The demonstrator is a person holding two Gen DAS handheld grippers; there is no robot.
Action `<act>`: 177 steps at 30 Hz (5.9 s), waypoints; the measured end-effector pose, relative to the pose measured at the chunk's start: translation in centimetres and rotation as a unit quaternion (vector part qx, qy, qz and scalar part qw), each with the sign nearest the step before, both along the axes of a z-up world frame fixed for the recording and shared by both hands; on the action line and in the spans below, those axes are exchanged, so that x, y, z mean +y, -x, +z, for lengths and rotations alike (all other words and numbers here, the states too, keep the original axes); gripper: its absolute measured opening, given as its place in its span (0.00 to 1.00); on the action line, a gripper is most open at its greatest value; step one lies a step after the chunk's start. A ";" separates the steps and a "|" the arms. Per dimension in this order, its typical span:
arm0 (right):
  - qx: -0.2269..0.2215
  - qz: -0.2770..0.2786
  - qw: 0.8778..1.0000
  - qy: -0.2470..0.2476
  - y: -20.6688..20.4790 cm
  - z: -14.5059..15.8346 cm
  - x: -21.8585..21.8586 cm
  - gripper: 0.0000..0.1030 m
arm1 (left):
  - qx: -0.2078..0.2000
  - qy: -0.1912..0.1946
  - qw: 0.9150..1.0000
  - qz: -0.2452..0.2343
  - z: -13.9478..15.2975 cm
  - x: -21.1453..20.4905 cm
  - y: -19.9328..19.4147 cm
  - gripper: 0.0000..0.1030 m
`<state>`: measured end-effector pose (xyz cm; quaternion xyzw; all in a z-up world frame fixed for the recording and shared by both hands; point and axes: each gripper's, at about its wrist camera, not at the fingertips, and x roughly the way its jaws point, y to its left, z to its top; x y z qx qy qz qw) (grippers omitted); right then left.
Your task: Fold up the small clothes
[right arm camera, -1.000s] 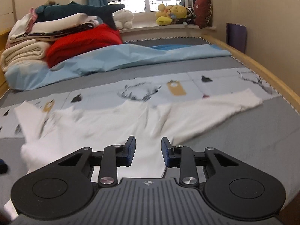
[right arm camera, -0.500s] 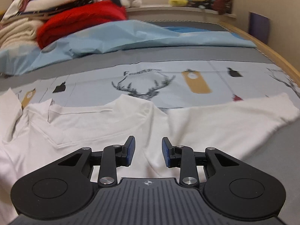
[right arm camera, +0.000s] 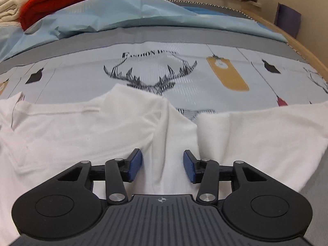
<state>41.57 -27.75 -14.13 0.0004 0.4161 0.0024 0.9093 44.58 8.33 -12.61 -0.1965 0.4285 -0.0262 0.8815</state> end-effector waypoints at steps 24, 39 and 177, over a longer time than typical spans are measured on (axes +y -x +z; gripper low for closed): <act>-0.128 -0.031 0.991 -0.027 -8.5 4.8 -2.7 0.04 | -0.084 -0.062 0.994 -0.027 2.2 0.7 -8.7 0.01; 0.006 0.035 0.992 -0.119 15.2 11.2 -2.9 0.04 | -0.100 -0.064 0.991 -0.063 14.5 3.3 18.1 0.06; -0.097 0.071 0.992 -0.040 13.3 17.4 9.6 0.20 | -0.006 -0.214 0.977 -0.018 11.0 -5.4 22.9 0.87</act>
